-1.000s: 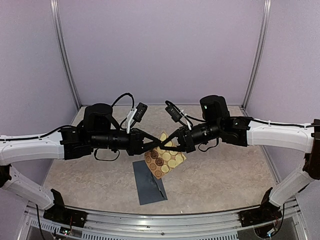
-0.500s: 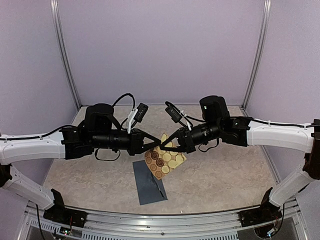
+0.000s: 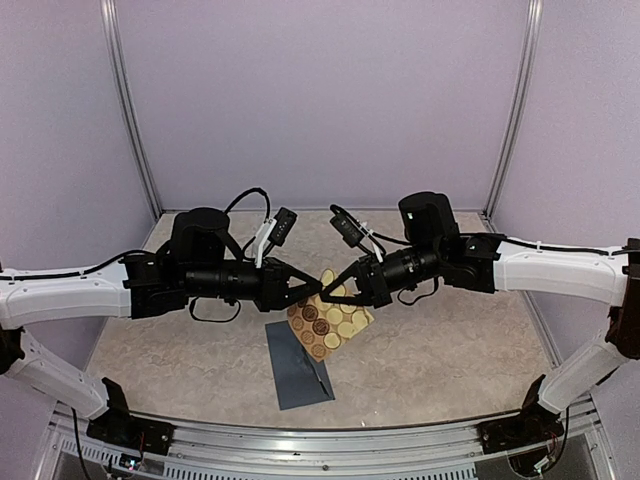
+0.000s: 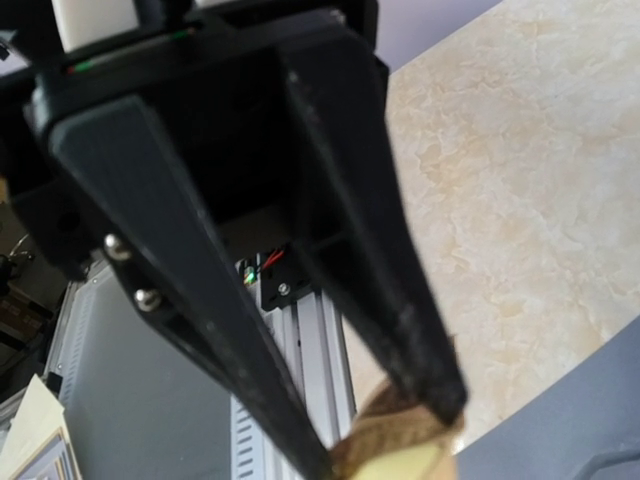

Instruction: Place the letter into the envelope and seal it

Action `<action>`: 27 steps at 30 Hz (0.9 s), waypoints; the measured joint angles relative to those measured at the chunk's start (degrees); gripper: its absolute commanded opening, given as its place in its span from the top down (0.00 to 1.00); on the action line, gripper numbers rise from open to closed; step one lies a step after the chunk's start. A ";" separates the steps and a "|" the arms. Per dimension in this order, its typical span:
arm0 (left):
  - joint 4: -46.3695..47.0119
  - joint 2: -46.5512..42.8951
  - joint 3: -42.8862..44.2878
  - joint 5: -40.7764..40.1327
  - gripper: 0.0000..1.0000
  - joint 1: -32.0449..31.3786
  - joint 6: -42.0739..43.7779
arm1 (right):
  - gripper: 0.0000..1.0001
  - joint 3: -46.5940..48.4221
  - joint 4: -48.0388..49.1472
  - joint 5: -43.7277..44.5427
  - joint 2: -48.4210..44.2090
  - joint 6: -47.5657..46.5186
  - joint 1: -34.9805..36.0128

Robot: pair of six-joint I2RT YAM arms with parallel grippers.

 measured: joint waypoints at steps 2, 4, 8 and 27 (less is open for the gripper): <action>-0.20 0.04 -0.02 0.02 0.72 0.00 0.20 | 1.00 0.00 -0.22 -0.20 0.00 -0.11 0.02; -0.33 0.07 0.00 0.02 0.69 0.00 0.31 | 1.00 0.00 -0.39 -0.33 0.00 -0.13 0.04; -0.37 0.07 -0.02 0.11 0.62 0.00 0.96 | 1.00 0.00 -0.55 -0.98 -0.02 -0.13 0.07; -1.29 -7.39 -2.03 -0.44 0.46 -0.44 5.16 | 1.00 -1.31 3.80 -5.57 -0.92 1.75 -0.52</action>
